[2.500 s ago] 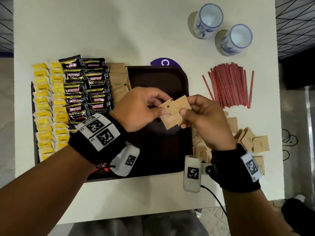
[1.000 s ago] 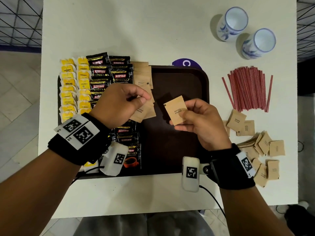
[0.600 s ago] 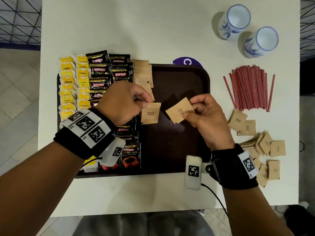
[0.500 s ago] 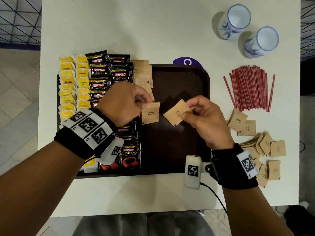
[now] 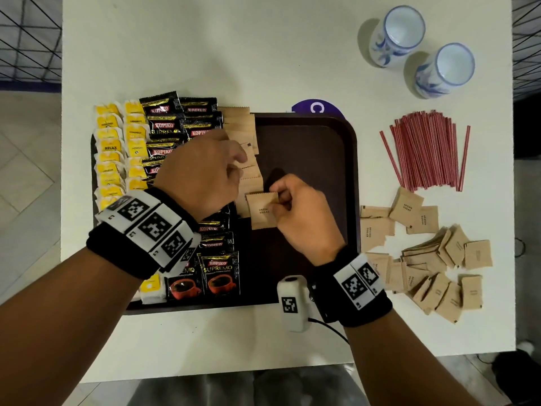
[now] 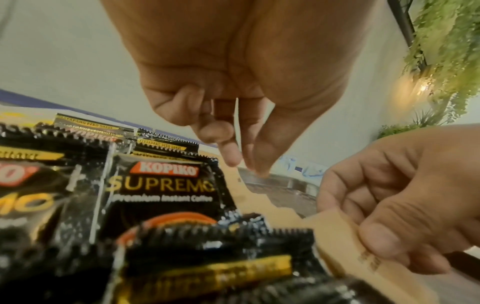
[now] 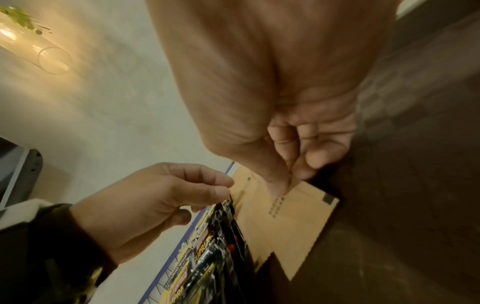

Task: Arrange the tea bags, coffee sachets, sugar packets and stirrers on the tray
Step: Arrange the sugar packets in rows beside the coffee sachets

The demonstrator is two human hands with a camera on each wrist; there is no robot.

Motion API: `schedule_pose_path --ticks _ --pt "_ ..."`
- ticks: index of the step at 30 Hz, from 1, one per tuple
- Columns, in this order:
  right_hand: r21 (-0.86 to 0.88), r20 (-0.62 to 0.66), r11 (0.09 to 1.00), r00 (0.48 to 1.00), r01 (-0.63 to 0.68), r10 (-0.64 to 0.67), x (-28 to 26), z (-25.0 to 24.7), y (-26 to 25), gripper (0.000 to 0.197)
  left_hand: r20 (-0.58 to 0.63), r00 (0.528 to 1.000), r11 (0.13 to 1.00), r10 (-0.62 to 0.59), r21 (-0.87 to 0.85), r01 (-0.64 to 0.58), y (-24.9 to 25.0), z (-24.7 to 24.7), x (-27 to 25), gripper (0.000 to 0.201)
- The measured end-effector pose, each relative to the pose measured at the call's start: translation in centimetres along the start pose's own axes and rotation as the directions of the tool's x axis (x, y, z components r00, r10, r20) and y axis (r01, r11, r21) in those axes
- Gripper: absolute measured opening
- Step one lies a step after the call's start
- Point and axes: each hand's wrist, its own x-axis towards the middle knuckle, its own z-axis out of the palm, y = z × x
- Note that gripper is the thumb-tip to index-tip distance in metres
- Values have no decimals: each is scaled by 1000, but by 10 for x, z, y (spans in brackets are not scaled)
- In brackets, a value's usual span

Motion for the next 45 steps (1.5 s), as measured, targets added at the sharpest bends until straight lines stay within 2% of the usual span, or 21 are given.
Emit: schedule_pose_path --ticks 3,9,15,20,28,35,45 --pt "-8 -28 1000 1000 -1 1 -1 4 0 24 -64 998 994 3 111 4 -2 4 5 27" --pt "-25 -55 1000 998 -11 10 -2 11 -1 31 -30 999 965 -15 263 23 4 6 9 35" --pt "-37 -110 999 994 6 -10 -3 18 -2 28 -46 999 958 5 288 9 5 9 13 31" --pt "-71 -91 997 996 10 -17 -4 24 -4 34 -50 999 951 20 309 -4 5 12 13 32" --pt "-77 -114 997 993 -5 -4 -3 26 -9 31 -71 995 955 69 292 -45 5 16 15 31" --pt "-30 -103 1000 995 -2 -1 0 29 -14 26 -85 991 950 106 303 -75 2 18 15 29" --pt "25 -74 999 996 -45 47 -2 30 -17 27 -89 991 951 99 301 -68 0 19 15 30"
